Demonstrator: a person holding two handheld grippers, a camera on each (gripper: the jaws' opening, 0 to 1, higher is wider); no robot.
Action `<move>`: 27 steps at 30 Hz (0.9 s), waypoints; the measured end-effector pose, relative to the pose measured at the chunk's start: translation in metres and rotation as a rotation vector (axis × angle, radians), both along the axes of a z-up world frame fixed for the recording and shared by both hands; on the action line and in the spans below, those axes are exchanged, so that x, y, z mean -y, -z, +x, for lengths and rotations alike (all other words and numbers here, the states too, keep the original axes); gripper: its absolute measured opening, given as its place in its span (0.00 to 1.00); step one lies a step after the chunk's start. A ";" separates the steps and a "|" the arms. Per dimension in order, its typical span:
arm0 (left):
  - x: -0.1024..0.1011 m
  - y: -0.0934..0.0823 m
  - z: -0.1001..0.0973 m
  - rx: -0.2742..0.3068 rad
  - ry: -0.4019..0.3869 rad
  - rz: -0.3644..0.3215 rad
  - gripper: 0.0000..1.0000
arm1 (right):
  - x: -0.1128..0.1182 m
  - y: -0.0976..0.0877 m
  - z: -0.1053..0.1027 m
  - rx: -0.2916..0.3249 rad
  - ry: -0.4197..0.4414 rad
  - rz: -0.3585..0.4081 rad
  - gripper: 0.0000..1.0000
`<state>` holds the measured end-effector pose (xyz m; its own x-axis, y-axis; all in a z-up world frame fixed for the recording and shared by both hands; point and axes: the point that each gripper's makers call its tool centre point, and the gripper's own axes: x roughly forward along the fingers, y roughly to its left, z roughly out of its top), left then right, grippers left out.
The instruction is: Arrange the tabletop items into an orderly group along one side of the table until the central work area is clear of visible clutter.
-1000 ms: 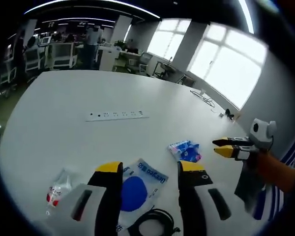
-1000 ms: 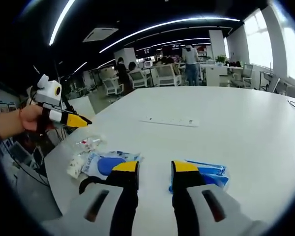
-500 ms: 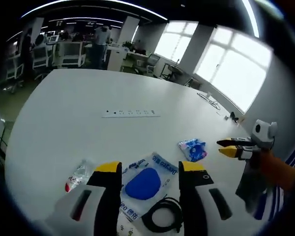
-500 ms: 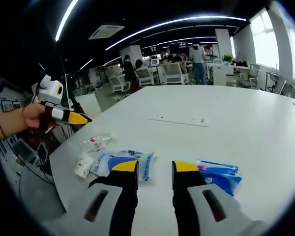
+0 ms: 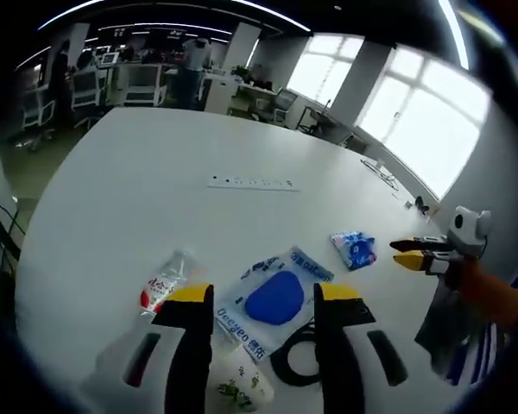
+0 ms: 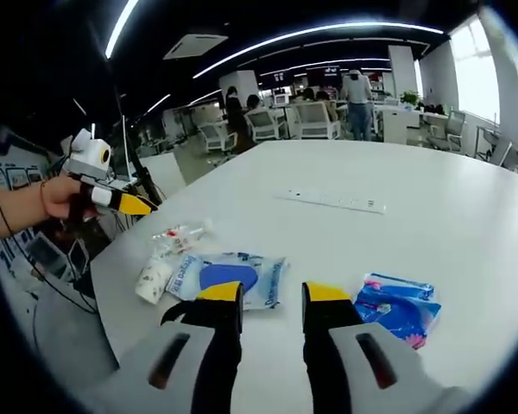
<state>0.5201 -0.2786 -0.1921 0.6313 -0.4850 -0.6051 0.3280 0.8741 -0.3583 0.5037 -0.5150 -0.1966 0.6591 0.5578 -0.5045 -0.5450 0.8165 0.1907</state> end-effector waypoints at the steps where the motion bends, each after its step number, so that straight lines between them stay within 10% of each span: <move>1: -0.002 0.002 -0.001 -0.007 -0.004 0.001 0.46 | 0.000 0.002 -0.001 -0.002 -0.005 -0.011 0.26; 27: -0.010 0.022 -0.006 -0.063 -0.014 0.003 0.46 | -0.011 0.026 -0.001 -0.056 -0.047 -0.035 0.36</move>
